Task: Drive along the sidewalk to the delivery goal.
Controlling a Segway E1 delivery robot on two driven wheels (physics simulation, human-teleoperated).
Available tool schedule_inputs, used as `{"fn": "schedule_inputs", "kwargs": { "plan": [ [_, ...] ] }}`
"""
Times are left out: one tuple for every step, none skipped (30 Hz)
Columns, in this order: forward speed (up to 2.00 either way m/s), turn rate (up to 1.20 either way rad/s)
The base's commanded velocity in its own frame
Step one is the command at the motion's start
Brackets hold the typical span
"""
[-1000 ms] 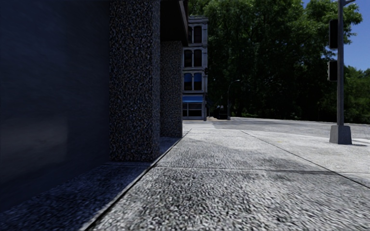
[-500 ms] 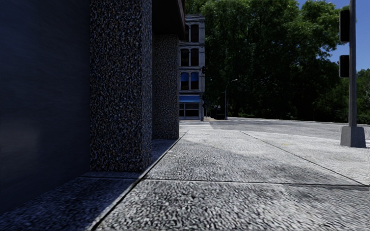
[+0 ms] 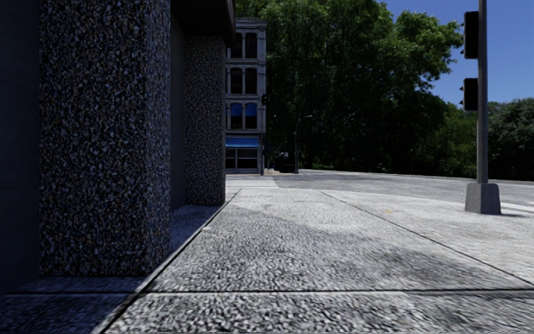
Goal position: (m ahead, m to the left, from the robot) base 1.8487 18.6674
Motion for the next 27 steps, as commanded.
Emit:
{"fn": "schedule_inputs", "kwargs": {
  "plan": [
    [1.10,0.00],
    [1.10,0.00],
    [1.10,0.00],
    [1.10,0.00],
    [1.10,0.00],
    [1.10,0.00],
    [1.10,0.00],
    [1.10,0.00],
    [1.10,0.00],
    [1.10,0.00],
    [1.10,0.00],
    [1.10,0.00],
    [1.10,0.00],
    [1.10,0.00],
    [1.10,0.00],
    [1.10,0.00],
    [1.10,0.00],
    [1.10,0.00],
    [1.10,0.00],
    [1.10,0.00],
    [1.10,0.00],
    [1.10,0.00],
    [1.10,0.00],
    [1.10,0.00],
    [1.10,0.00],
    [1.10,0.00],
    [1.10,0.00]
  ]
}}
